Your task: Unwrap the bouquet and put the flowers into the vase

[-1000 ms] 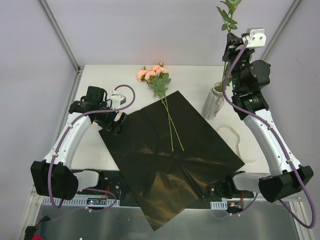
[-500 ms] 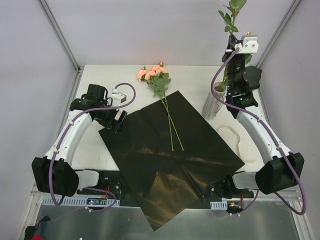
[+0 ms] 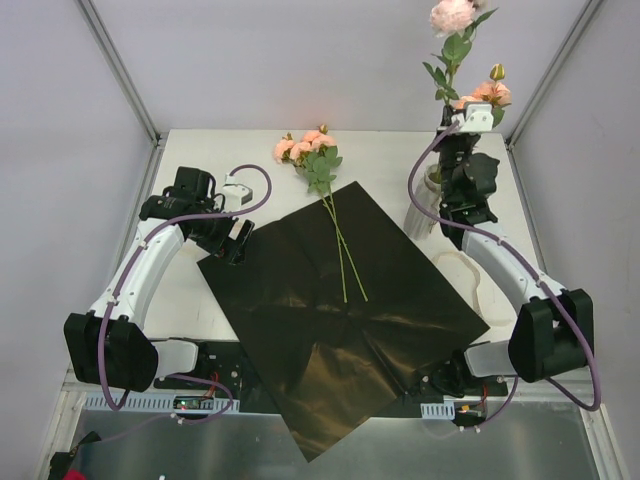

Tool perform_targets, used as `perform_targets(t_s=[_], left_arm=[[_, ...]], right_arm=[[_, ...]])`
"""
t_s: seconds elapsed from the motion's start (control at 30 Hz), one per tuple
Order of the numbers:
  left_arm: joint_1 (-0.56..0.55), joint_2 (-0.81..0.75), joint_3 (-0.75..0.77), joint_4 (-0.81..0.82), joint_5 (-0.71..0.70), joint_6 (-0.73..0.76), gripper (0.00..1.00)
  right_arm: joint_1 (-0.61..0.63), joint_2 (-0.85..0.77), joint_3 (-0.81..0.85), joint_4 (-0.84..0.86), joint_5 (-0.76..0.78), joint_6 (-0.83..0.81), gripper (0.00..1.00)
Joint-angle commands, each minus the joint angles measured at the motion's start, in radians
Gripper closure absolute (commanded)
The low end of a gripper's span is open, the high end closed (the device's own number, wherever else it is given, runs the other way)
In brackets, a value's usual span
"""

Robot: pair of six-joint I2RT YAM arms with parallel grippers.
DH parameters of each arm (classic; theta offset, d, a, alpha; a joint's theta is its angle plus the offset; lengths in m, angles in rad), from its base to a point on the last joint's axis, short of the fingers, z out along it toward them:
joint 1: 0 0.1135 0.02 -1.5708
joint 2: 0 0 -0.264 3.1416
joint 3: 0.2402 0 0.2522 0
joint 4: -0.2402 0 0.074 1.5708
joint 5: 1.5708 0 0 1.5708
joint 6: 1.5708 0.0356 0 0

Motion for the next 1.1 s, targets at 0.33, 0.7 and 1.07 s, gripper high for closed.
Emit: perform_targets(t_s=[0.33,0.7,1.07], left_arm=[[0.011,-0.028,0.037,-0.031,0.008,-0.008,0.13],[0.011,-0.04,0.025,-0.03,0.013,-0.02,0.13],[0.011,-0.037,0.031,-0.028,0.003,-0.028,0.13]], right_arm=[[0.057,-0.327,-0.225,-0.157,0.028,0.167,0.64],[0.175,-0.482,-0.227,-0.507,-0.081,0.279,0.4],[0.364,0.062,0.161,-1.005,-0.234,0.258,0.44]])
